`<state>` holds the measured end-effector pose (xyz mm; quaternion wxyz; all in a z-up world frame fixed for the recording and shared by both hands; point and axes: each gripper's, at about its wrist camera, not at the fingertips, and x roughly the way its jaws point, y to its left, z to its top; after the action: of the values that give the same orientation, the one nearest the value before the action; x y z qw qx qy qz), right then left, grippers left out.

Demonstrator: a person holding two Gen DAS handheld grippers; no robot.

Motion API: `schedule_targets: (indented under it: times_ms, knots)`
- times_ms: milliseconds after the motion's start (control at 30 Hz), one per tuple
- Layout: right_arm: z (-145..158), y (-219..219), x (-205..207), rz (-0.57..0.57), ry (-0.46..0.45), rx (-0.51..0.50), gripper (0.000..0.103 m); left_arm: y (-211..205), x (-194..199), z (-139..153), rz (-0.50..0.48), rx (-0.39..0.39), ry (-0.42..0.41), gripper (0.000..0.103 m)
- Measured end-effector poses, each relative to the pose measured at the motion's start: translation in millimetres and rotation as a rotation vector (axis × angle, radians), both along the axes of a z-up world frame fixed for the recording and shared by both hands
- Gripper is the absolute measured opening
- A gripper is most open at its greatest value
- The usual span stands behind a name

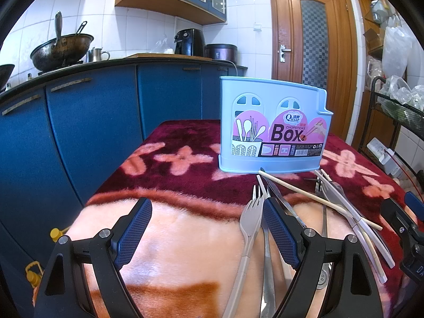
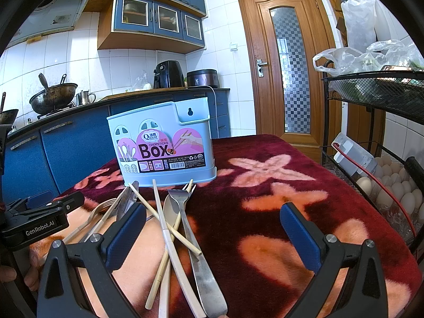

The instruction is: Organize utensils

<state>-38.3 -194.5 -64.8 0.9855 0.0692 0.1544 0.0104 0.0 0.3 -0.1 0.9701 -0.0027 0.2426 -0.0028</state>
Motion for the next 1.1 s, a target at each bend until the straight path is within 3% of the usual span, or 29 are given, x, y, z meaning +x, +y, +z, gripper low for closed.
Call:
schedule_targets:
  times_ms: [467, 733, 933, 1100]
  knots:
    - [-1, -1, 7, 0.019, 0.046, 0.016, 0.103, 0, 2, 0, 0.003, 0.001, 0.013, 0.086]
    - [13, -7, 13, 0.057, 0.095, 0.024, 0.103, 8, 6, 3, -0.02, -0.049, 0.066, 0.086]
    - [25, 2, 17, 0.145, 0.128, -0.012, 0.091, 1, 4, 5, -0.038, 0.026, 0.1, 0.086]
    - [25, 14, 25, 0.211, 0.189, -0.041, 0.07, 0, 4, 3, -0.076, 0.049, 0.145, 0.08]
